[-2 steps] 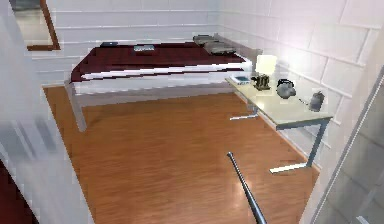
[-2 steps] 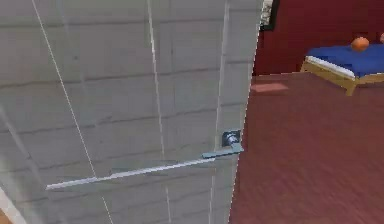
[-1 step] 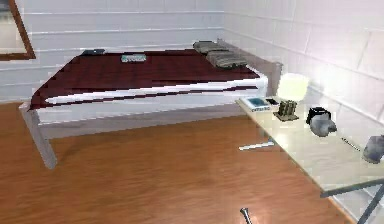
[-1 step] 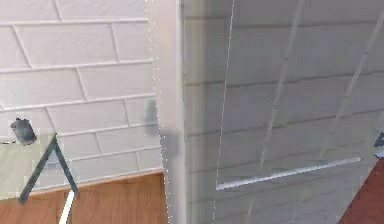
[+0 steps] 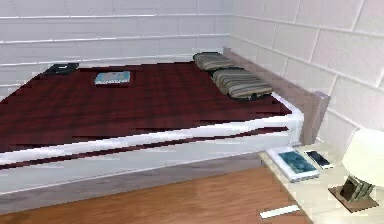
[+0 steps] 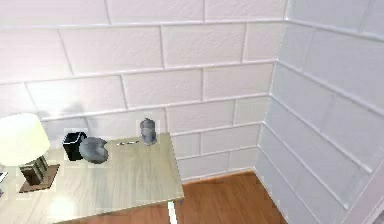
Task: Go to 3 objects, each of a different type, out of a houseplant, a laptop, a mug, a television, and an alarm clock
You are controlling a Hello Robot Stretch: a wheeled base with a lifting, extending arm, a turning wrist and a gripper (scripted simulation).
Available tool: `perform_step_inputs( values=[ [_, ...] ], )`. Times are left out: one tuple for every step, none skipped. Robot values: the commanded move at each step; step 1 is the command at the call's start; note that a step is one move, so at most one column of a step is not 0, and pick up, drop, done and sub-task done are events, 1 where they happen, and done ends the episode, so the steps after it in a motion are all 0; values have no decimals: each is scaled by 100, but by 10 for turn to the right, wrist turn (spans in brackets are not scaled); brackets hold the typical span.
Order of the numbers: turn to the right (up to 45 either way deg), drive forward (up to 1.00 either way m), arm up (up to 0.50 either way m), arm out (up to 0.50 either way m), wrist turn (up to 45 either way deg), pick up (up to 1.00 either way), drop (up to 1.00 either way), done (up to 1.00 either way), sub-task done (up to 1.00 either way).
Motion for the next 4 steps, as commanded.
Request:
perform_step_inputs(
  values=[
    [120, 0, 0, 0, 0, 0, 0, 0, 0],
    [0, 35, 0, 0, 0, 0, 0, 0, 0],
    [450, 0, 0, 0, 0, 0, 0, 0, 0],
    [150, 0, 0, 0, 0, 0, 0, 0, 0]
  ],
)
